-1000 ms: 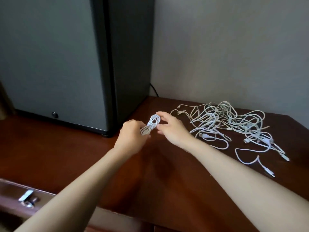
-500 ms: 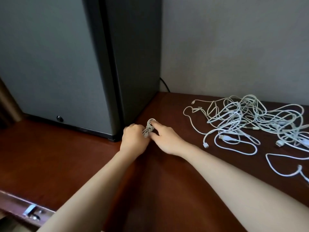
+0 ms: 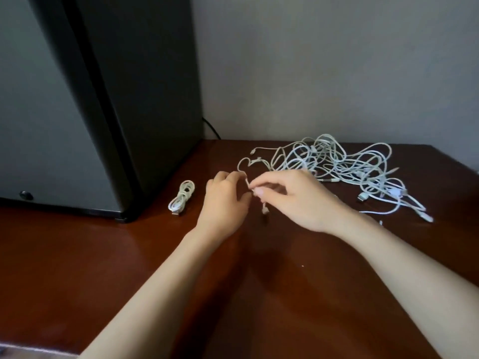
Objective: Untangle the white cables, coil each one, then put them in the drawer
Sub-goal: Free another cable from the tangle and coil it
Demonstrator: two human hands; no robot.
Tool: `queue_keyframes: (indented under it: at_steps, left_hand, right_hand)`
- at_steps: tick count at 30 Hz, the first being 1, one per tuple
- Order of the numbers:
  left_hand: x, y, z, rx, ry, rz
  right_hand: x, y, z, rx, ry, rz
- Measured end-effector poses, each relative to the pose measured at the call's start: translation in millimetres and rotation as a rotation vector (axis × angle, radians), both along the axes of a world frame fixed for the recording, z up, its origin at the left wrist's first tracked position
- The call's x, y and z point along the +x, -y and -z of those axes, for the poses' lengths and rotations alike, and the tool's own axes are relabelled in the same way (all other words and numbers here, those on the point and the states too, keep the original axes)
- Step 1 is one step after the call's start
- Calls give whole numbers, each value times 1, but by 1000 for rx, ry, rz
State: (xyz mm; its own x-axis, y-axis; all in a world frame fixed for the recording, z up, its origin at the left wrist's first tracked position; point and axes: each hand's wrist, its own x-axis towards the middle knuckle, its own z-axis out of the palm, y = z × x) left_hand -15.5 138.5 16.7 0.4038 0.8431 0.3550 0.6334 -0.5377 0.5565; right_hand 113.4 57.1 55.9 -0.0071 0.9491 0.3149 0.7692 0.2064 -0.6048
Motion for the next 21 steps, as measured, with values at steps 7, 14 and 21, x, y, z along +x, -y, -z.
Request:
queue_keyframes:
  at_steps: [7, 14, 21]
  left_hand:
    - [63, 23, 22, -91, 149, 93]
    - [91, 17, 42, -9, 143, 30]
    - [95, 12, 48, 128, 157, 6]
  right_hand:
    - [70, 36, 29, 197, 66, 333]
    - [87, 36, 55, 141, 171, 378]
    - [80, 41, 57, -68, 411, 295]
